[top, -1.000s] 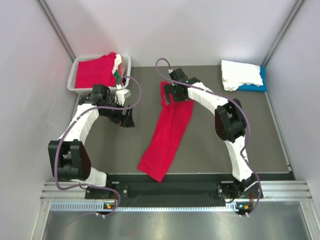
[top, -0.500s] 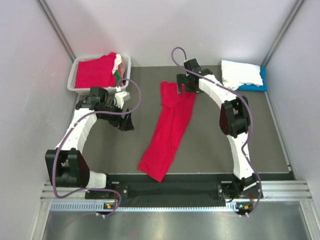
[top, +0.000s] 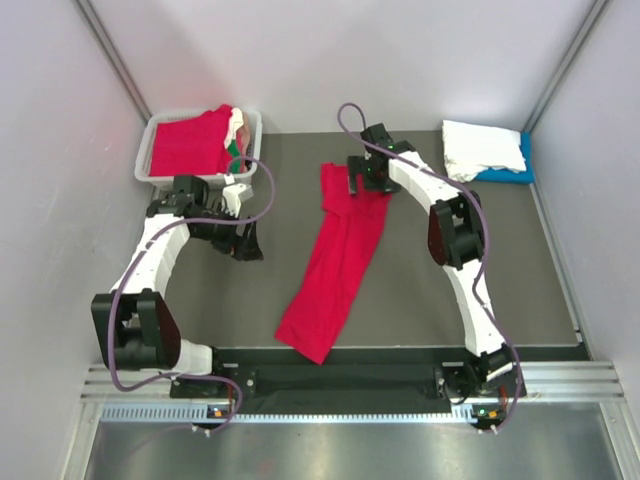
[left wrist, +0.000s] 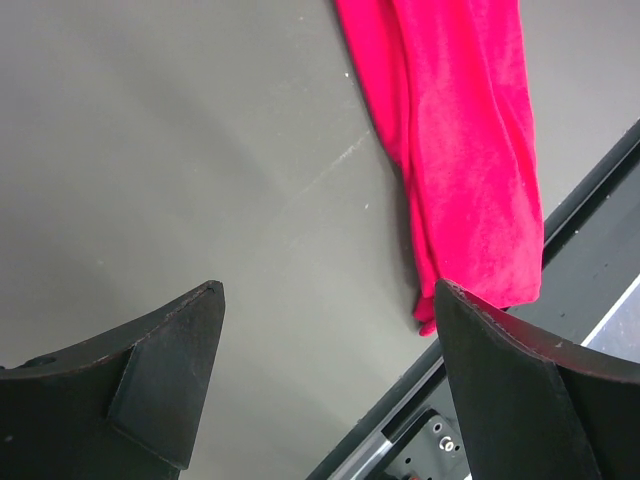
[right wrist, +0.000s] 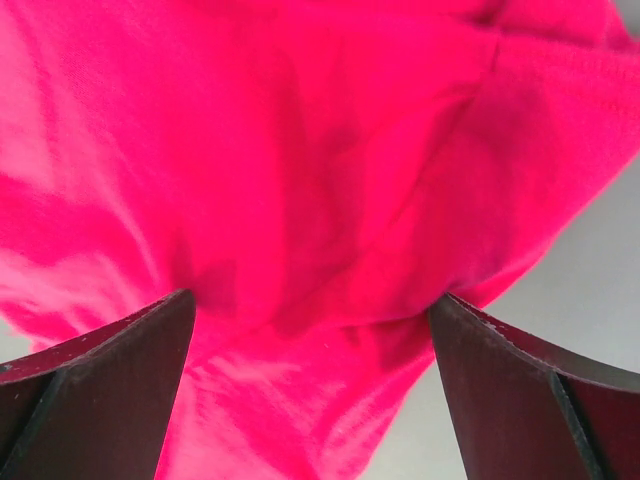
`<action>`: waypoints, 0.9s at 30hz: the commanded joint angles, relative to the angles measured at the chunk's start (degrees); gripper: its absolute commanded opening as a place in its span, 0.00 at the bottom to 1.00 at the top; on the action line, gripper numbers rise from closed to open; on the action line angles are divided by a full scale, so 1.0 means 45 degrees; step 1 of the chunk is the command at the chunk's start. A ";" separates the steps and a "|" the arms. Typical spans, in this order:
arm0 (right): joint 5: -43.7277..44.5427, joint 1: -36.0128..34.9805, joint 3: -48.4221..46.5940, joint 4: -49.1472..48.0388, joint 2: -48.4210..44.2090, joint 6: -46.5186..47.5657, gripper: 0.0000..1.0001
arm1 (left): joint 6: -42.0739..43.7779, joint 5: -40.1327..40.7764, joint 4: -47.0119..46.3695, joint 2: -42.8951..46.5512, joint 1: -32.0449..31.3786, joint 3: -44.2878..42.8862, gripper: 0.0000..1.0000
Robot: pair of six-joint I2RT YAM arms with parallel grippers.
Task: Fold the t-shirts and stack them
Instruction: Fold the tshirt
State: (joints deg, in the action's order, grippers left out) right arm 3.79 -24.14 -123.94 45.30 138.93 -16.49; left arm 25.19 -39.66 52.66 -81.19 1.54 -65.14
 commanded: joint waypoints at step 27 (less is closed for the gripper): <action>0.3102 -0.1217 0.0257 -0.0711 -0.3001 0.1672 1.00 | 0.0067 -0.0776 0.0641 0.0581 0.0517 -0.0797 0.90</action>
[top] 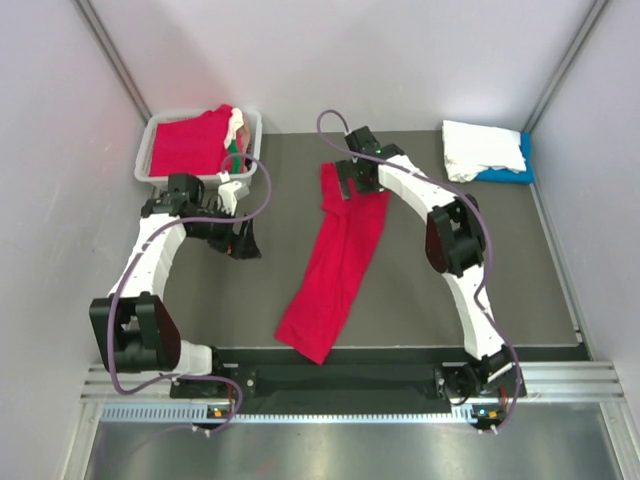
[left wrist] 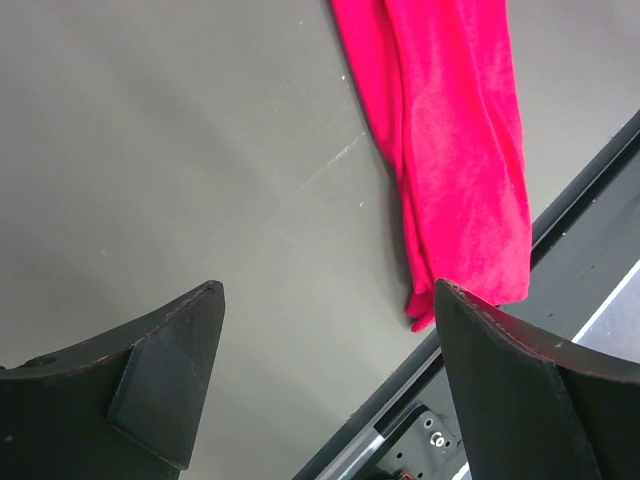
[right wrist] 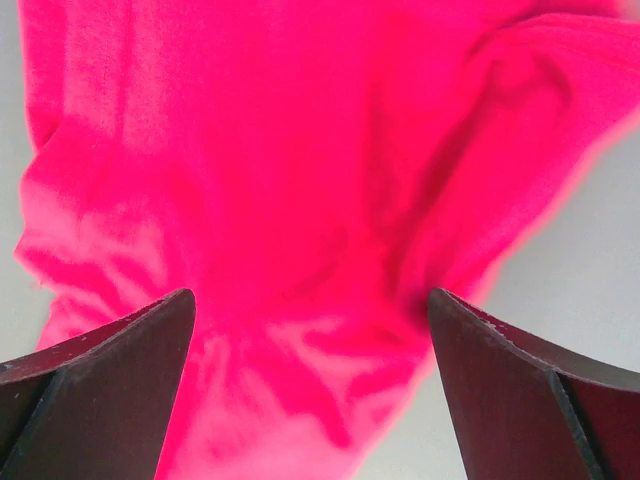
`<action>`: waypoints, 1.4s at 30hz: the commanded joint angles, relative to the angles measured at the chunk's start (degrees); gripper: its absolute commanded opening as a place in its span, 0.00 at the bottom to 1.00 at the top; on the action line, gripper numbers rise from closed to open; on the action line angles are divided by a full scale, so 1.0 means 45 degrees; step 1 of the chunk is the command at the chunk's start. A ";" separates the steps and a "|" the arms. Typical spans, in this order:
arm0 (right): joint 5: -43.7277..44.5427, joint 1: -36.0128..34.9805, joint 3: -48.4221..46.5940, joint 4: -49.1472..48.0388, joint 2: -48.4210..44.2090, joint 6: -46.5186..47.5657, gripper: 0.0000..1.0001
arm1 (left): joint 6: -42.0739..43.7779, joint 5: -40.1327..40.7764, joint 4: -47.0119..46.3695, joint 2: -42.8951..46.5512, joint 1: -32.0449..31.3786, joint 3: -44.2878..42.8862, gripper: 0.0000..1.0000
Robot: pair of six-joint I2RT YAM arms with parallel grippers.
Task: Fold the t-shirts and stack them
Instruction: Fold the tshirt
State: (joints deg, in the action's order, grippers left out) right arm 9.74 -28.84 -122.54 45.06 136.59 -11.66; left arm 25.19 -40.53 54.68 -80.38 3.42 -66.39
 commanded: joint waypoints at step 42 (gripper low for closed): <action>0.2172 -0.0115 0.1920 -0.3861 -0.1118 0.0677 0.86 | -0.0207 -0.0114 0.0545 0.0967 0.0158 -0.0091 0.90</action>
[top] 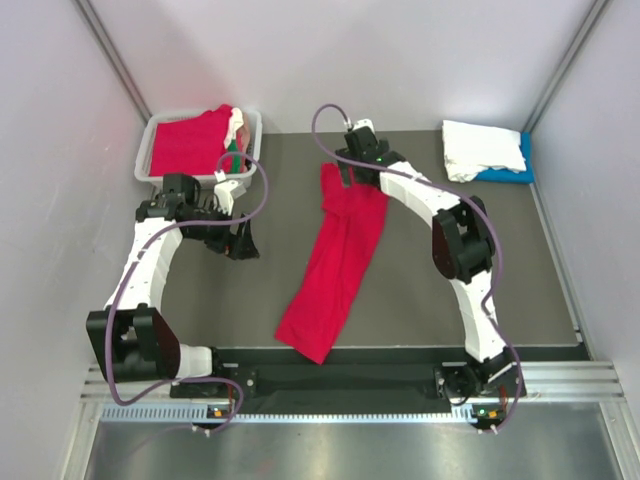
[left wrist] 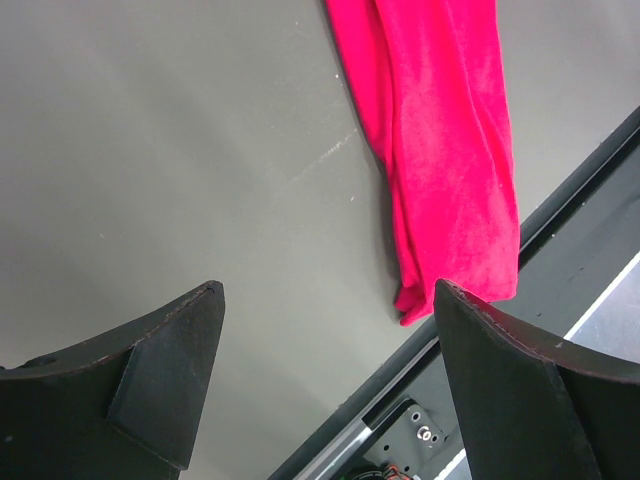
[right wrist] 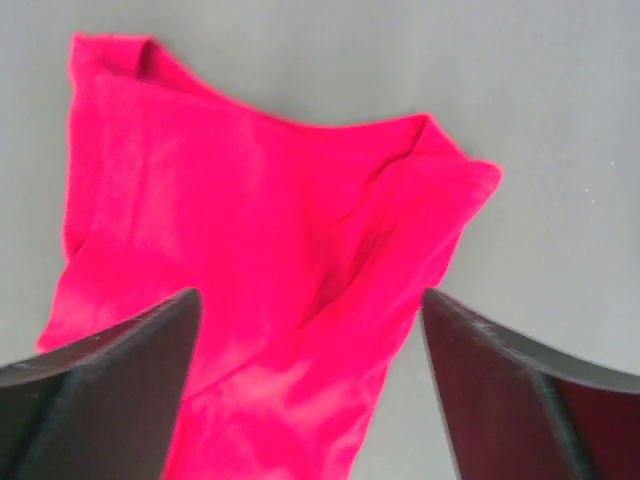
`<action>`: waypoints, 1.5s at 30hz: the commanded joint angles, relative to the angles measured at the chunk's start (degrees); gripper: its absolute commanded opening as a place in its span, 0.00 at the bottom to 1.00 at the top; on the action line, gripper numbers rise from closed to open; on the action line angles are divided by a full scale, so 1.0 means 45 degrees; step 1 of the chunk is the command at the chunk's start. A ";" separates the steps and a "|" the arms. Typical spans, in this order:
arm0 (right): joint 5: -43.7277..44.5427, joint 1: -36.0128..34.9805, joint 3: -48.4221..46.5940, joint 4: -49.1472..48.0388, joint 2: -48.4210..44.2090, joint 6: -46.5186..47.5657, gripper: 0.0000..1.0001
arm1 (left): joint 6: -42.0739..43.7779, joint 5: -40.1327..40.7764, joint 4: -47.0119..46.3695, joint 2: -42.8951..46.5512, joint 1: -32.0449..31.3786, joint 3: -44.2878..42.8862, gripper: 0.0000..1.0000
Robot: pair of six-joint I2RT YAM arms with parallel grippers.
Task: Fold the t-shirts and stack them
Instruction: Fold the tshirt
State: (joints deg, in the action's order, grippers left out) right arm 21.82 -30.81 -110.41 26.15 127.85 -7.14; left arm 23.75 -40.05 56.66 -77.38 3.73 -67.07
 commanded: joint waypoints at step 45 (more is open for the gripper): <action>-0.4809 -0.0341 -0.5324 0.1669 0.4263 -0.0015 1.00 | -0.0062 -0.0650 0.0338 0.0068 0.0109 -0.1072 0.90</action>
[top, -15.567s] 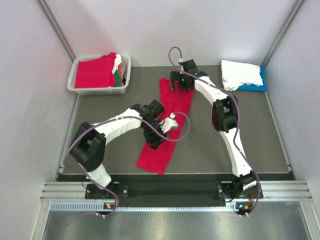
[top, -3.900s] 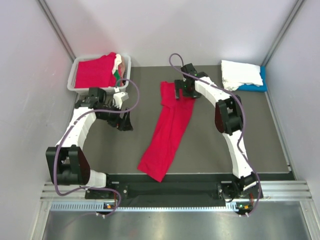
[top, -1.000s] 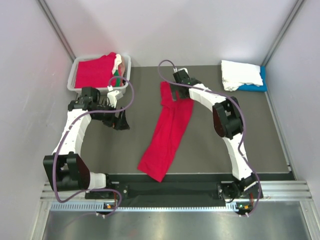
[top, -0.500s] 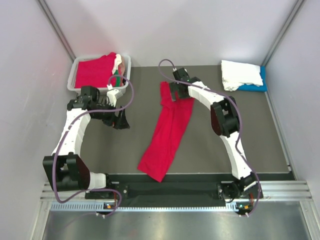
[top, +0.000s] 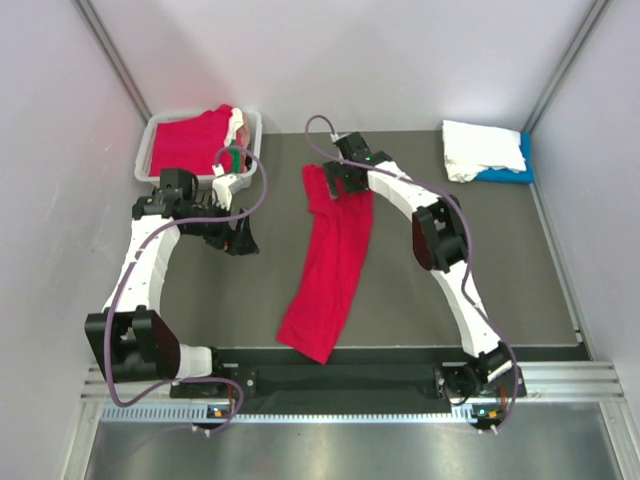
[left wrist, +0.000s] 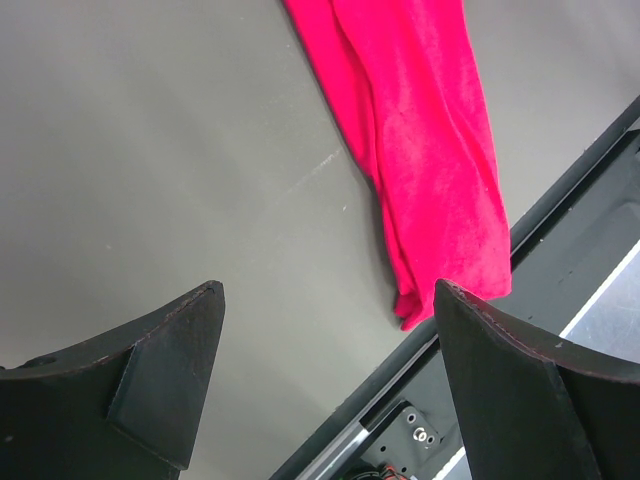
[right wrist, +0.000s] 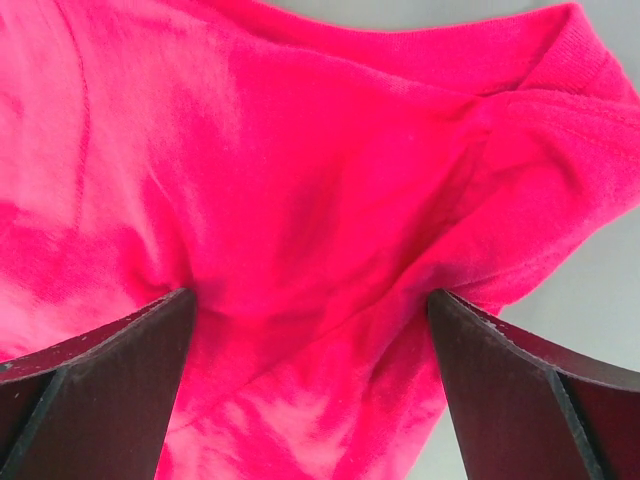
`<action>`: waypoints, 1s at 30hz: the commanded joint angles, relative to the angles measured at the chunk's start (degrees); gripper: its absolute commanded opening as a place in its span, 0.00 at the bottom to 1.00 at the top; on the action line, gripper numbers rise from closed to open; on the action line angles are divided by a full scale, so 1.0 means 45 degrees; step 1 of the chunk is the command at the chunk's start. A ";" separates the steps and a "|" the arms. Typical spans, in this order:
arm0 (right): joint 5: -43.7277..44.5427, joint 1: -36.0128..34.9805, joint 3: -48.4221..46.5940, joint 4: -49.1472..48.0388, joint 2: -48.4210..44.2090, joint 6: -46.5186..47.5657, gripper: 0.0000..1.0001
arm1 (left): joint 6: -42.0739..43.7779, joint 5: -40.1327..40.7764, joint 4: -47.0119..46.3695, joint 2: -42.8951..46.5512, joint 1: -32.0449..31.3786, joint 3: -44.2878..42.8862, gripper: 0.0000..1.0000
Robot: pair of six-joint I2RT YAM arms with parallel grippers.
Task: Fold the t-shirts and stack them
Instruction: Fold the tshirt
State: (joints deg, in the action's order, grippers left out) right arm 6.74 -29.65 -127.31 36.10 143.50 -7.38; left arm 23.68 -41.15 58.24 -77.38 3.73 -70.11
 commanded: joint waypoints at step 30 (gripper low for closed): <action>0.0448 -0.0282 0.2364 -0.1965 -0.4011 0.0582 1.00 | -0.0594 -0.1363 0.0184 0.0985 0.0207 -0.0593 0.91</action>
State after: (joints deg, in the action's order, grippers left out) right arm 0.12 -22.48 -126.61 28.69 143.33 -10.41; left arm 22.41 -43.35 59.22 -75.37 4.27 -70.98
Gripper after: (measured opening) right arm 0.996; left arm 0.904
